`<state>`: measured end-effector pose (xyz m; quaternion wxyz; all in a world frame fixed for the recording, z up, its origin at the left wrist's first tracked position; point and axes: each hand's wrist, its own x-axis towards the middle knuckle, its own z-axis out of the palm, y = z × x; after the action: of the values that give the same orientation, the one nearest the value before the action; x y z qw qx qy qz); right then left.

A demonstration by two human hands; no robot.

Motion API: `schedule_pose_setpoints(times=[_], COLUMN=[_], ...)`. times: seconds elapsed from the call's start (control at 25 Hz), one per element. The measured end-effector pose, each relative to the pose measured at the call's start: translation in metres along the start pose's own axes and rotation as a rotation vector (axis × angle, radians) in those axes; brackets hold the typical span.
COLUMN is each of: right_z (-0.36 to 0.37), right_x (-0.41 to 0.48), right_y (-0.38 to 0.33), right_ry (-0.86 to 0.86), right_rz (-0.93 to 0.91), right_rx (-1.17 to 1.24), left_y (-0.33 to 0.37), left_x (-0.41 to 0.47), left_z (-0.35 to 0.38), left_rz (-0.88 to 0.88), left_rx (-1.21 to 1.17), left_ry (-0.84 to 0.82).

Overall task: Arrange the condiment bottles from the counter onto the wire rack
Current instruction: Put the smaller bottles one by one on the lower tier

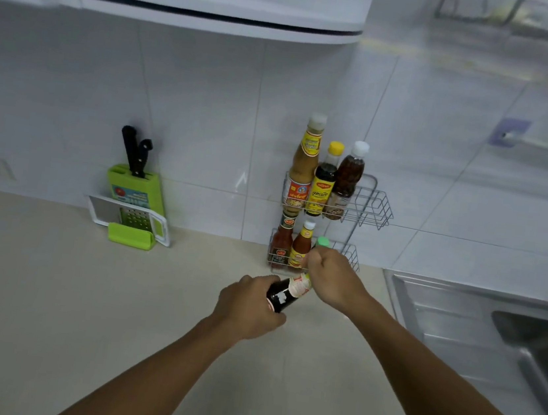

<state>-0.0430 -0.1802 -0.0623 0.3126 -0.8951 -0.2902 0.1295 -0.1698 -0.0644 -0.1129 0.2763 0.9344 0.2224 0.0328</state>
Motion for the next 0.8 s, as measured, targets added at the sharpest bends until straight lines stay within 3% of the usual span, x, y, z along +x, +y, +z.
schedule_pose_setpoints(times=[0.08,0.16,0.24,0.36,0.44,0.6,0.68,0.76,0.8], right_z=[0.003,0.001,-0.007,-0.027,-0.032,-0.027,-0.027,-0.027,-0.024], right_x=[0.003,0.002,0.003,0.005,0.005,0.020,0.022,0.018,0.015], right_y=[0.013,0.024,0.032,0.041,0.045,0.056,0.063,0.075,0.082], right_ry=[-0.075,-0.177,-0.169,-0.019,-0.020,0.035,0.005,-0.112,-0.177], right_rz=[0.350,0.558,0.408,-0.118,-0.188,0.099,0.266,0.326,0.272], right_rx=[0.244,0.510,0.501,0.237,0.210,0.018,0.342,0.809,0.904], left_y=[0.009,0.016,0.020,0.026,0.032,0.046,0.049,0.053,0.056], left_x=[0.006,0.014,0.021,0.033,0.035,0.040,0.046,0.057,0.063], left_z=[0.009,0.012,0.003,-0.010,-0.003,0.033,0.044,0.048,0.050], left_rz=[0.106,0.187,0.139,-0.021,-0.026,0.009,0.051,0.022,0.000], left_rx=[0.369,0.528,0.369,-0.389,-0.498,0.037,0.139,0.029,-0.046], left_ry=[0.220,0.270,0.107,-0.420,-0.532,-0.093,0.056,0.025,-0.013])
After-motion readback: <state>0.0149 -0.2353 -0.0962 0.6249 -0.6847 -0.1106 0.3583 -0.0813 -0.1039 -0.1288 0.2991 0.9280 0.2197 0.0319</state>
